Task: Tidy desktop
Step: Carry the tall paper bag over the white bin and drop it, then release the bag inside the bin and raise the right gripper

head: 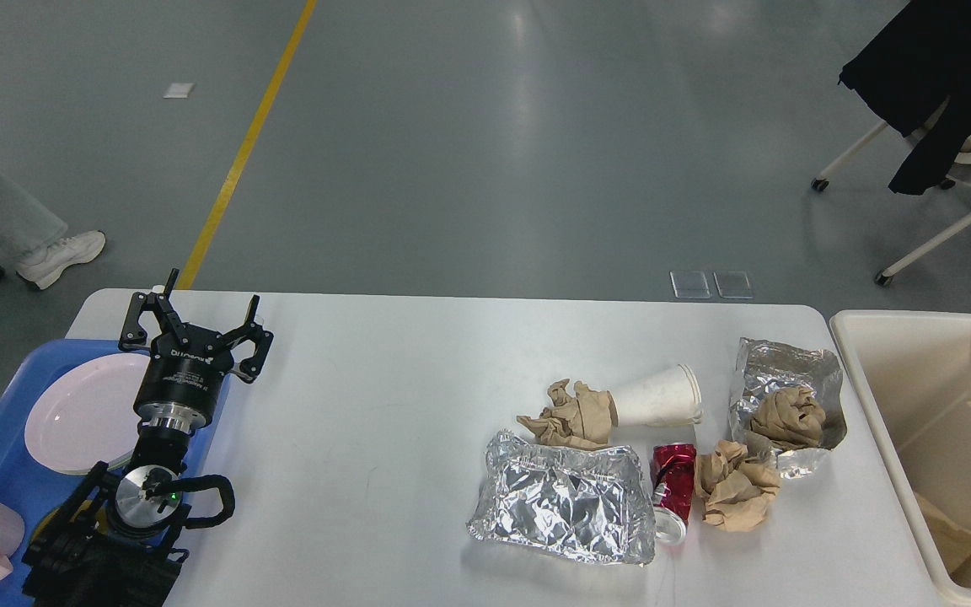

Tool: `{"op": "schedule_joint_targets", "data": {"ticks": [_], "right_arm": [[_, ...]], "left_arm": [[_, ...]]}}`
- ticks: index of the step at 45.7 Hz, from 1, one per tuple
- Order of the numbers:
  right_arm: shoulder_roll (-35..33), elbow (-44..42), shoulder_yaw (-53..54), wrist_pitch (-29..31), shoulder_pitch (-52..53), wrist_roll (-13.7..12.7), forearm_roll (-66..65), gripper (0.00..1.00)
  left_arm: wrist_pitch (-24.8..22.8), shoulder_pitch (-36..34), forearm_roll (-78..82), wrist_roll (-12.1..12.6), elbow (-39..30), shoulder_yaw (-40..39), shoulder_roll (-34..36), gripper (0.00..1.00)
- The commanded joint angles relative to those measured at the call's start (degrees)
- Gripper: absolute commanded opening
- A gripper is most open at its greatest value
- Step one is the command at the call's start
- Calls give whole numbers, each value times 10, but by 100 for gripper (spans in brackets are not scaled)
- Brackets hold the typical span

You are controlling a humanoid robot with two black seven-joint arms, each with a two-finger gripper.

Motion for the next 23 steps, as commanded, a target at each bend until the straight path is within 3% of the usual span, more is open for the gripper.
{"op": "schedule_joint_targets", "data": {"ticks": [1, 10, 23], "right_arm": [[-16, -131, 101, -16, -192, 0, 5, 0], [-22, -313, 266, -64, -430, -1, 10, 0], [123, -585, 407, -125, -690, -24, 10, 0]], "left_arm": [[0, 0, 0, 0, 0, 0, 0, 96], [0, 0, 0, 0, 0, 0, 0, 96], [0, 0, 0, 0, 0, 0, 0, 96]]}}
